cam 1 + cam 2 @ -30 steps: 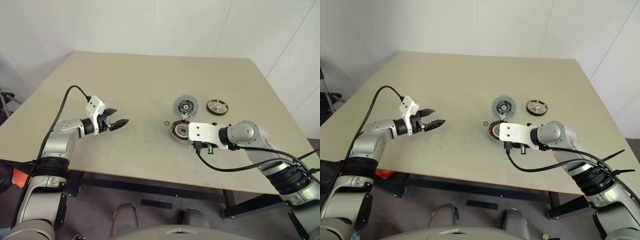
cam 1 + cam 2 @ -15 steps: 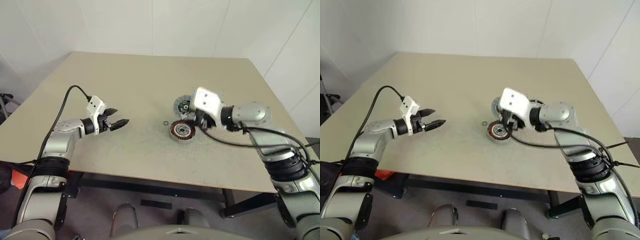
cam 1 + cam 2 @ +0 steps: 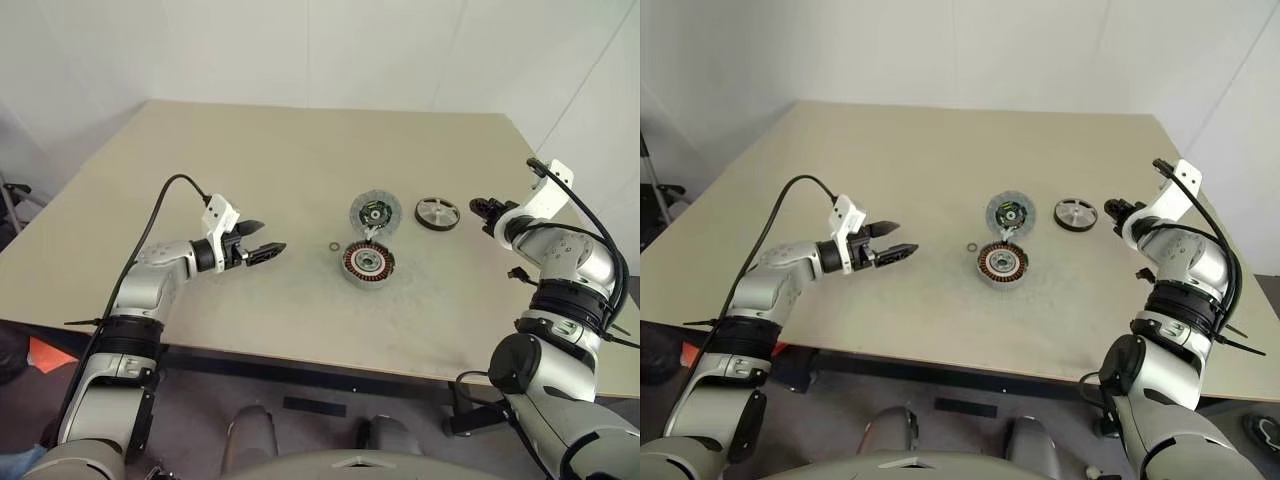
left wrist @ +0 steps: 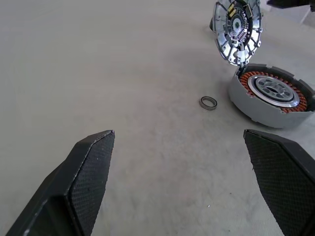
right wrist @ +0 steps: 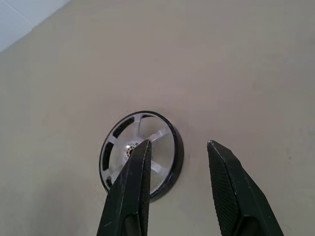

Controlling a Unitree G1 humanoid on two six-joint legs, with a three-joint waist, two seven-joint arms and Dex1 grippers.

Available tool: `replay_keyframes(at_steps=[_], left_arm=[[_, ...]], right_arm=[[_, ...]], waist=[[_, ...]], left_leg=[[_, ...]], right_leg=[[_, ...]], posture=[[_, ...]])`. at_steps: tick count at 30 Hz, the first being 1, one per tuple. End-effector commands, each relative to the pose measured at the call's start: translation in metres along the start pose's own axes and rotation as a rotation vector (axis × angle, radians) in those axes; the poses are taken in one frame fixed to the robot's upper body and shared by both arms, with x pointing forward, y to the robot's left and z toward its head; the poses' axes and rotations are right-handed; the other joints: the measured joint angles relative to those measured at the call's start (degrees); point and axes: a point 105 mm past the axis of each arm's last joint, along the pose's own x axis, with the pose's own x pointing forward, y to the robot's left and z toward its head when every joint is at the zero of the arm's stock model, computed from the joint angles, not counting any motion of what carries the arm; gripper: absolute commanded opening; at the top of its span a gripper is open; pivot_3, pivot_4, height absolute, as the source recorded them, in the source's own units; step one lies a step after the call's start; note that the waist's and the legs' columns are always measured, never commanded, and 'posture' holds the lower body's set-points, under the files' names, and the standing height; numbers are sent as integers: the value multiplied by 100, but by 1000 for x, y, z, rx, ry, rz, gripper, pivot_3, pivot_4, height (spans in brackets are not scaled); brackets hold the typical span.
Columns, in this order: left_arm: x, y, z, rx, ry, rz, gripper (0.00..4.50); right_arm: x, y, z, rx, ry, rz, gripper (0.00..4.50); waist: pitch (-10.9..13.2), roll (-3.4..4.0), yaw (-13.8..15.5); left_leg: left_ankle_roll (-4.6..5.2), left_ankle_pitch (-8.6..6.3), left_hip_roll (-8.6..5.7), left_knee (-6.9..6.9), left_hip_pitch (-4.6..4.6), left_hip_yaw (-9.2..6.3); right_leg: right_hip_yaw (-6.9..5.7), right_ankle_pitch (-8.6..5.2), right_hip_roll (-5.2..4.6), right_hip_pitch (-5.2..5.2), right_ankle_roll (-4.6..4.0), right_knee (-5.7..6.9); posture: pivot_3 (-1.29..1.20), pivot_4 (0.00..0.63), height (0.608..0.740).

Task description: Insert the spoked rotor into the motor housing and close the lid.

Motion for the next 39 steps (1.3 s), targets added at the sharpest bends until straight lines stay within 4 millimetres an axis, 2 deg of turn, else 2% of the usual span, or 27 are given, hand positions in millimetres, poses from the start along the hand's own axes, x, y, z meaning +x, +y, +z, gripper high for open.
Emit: replay_keyframes(at_steps=[1,10,18,22,25,27,29,31,33,35,37,39], left_arm=[[0,2,16,45,-28,-13,4453],[4,1,17,57,-20,-29,4453],[0,2,15,60,-14,-22,4453],[0,2,15,60,-15,-16,4453],[2,2,11,69,-6,-7,4453],[9,0,9,72,-6,-5,4453],[20,-5,9,81,-22,-18,4453],[35,-12,8,100,-36,-37,4453],[51,-18,7,117,-52,-48,4453],[65,-24,6,118,-61,-73,4453],[81,-28,2,168,-33,-85,4453],[93,-30,0,238,2,-89,4453]], right_arm=[[-10,-2,9,33,-41,12,2004],[1,-8,-19,199,21,42,2004],[8,12,-13,215,4,126,2004],[5,22,3,139,-54,117,2004],[-1,21,23,-4,-139,27,2004],[-8,24,44,-109,-236,-27,2004],[-19,45,69,-205,-353,13,2004],[-33,87,78,-298,-422,168,2004],[-48,131,69,-429,-441,359,2004],[-64,161,53,-538,-435,513,2004],[-77,180,38,-607,-424,621,2004],[-83,186,32,-633,-422,657,2004]], waist=[[-1,1,-21],[-1,2,-46],[-2,4,-47],[-2,4,-47],[-2,4,-46],[-2,5,-31],[-2,5,-9],[-1,5,-15],[-1,5,-33],[-1,4,-47],[-2,3,-38],[-1,3,-7]], left_leg=[[-2,1,0,0,4,1],[-25,15,-3,2,30,1],[-22,13,-4,2,15,1],[-22,14,-3,1,18,1],[-23,14,-4,2,16,1],[-23,14,-5,2,13,1],[-23,14,-7,1,10,1],[-23,14,-9,2,7,1],[-22,14,-6,1,7,0],[-22,13,1,0,9,-4],[-21,13,4,-2,13,-6],[-21,13,1,-3,13,-8]], right_leg=[[0,0,-1,4,0,-1],[0,-1,-7,33,1,3],[-4,-1,-8,26,1,-5],[-4,-1,-7,26,1,-2],[-3,-1,-8,25,1,-2],[-4,-1,-9,26,1,-4],[-4,-1,-10,27,2,-8],[-3,-1,-10,27,3,-12],[-3,-1,-9,26,3,-12],[-4,-1,-2,28,4,-12],[-5,-1,0,31,4,-12],[-5,-1,-2,35,5,-16]], posture=[[0,0,740],[0,0,740],[0,0,740],[0,0,740],[0,0,740],[0,0,740],[0,0,740],[0,0,740],[0,0,740],[0,0,740],[0,0,740],[0,0,740]])
